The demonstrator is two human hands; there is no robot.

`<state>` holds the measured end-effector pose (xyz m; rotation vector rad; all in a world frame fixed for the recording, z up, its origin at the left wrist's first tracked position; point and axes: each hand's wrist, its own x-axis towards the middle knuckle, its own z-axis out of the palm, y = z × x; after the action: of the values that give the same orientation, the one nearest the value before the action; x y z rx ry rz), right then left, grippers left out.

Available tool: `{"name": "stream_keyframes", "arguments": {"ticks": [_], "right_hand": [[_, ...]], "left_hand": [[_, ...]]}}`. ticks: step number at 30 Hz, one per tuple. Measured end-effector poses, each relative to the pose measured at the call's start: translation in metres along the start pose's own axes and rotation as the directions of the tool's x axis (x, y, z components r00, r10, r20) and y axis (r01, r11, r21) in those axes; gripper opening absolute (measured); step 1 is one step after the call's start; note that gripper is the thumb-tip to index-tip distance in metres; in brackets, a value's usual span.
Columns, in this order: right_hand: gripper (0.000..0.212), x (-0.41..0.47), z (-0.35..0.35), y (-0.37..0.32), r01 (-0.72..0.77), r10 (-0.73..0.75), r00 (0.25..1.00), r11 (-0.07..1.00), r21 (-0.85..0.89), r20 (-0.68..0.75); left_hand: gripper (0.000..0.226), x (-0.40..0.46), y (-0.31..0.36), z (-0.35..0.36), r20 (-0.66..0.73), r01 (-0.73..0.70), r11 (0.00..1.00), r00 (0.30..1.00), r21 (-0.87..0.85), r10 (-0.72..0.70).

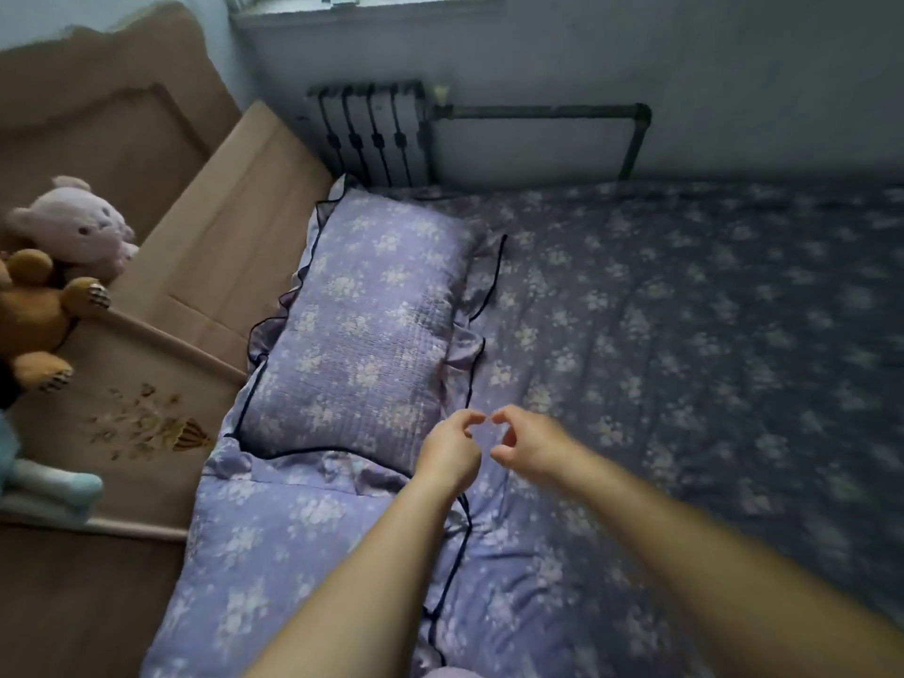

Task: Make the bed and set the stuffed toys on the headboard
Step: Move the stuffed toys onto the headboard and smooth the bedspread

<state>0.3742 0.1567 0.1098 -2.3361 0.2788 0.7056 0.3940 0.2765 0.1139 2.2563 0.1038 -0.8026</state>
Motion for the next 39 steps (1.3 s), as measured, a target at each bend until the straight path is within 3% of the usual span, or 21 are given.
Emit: {"name": "stream_keyframes", "arguments": {"ticks": [7,13,20,31,34,39], "right_hand": [[0.049,-0.020,-0.039,0.071,0.071,-0.048,0.991,0.979,-0.191,0.123],[0.048,-0.031,-0.020,0.080,0.174,-0.106,0.961,0.949,-0.263,0.255],[0.047,-0.054,0.009,0.079,0.240,-0.124,0.933,0.914,-0.326,0.337],[0.045,-0.177,0.142,0.029,0.337,-0.242,0.937,0.819,-0.464,0.252],[0.047,-0.228,0.184,0.020,0.337,-0.243,0.939,0.785,-0.519,0.242],[0.047,-0.293,0.222,0.025,0.255,-0.165,0.965,0.771,-0.584,0.203]], "left_hand": [[0.048,-0.045,0.017,0.078,-0.090,0.097,0.988,0.990,-0.120,-0.108],[0.050,-0.062,-0.017,0.094,-0.154,0.216,0.895,0.943,-0.389,-0.294],[0.048,-0.098,-0.063,0.107,-0.195,0.271,0.872,0.907,-0.407,-0.373],[0.045,-0.236,-0.176,0.108,-0.249,0.114,0.951,0.950,-0.287,-0.189],[0.039,-0.280,-0.217,0.104,-0.248,0.041,0.970,0.963,-0.238,-0.102],[0.046,-0.320,-0.272,0.117,-0.177,0.032,0.960,0.981,-0.277,-0.083]]}}
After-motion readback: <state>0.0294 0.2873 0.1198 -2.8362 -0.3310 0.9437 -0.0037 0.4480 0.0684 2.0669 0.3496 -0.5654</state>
